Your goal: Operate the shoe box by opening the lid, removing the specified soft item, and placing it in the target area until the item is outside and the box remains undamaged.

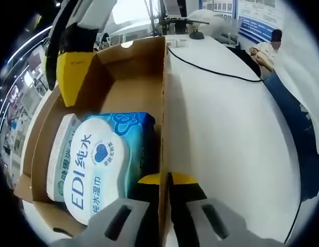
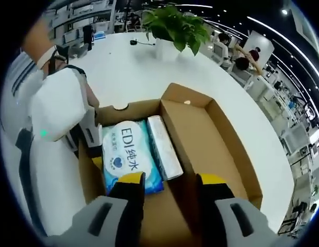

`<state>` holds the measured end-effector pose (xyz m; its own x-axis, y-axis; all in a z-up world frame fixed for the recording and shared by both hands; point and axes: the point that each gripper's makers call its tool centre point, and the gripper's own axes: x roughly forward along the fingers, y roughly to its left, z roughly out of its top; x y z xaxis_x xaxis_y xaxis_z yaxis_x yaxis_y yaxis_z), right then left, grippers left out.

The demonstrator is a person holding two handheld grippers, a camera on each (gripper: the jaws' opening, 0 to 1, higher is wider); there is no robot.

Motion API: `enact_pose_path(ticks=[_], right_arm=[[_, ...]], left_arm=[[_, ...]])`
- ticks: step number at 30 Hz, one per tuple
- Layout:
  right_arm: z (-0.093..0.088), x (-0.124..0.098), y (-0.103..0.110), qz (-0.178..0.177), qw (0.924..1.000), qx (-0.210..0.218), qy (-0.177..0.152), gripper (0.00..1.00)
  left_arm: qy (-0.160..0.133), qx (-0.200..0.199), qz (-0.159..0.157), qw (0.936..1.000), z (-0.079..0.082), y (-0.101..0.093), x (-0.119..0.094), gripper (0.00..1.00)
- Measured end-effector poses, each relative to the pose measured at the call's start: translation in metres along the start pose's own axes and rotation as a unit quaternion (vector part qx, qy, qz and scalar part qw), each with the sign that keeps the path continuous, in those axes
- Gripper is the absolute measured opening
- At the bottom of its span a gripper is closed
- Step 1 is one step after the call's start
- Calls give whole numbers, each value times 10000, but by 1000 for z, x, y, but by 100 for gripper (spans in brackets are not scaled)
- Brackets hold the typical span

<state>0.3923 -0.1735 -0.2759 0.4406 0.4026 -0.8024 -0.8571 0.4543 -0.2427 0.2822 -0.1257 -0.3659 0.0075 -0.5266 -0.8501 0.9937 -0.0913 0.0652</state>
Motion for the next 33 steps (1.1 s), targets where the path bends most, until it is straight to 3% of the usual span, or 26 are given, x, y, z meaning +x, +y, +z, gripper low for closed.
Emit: enact_pose_path(ticks=[7,10,19,24,33], right_arm=[[8,20,5,8,9986,-494,169,38],[14,25,6,-33,9968,-774,175,33],[22,36,13,-121,9961,-850,206,30],[19,43,10,-328,9935,-1030,347,24],[15,50,7,-377,9919,-1105,507,17]], left_arm=[[-4,5,3,10000,1,0,0,1],[1,9,2,10000,0,1,1,1],[-10,28,-9,10000,1,0,0,1],[-13,35,-12,10000,1,0,1,1],[-20,53,-12,10000,1,0,1,1]])
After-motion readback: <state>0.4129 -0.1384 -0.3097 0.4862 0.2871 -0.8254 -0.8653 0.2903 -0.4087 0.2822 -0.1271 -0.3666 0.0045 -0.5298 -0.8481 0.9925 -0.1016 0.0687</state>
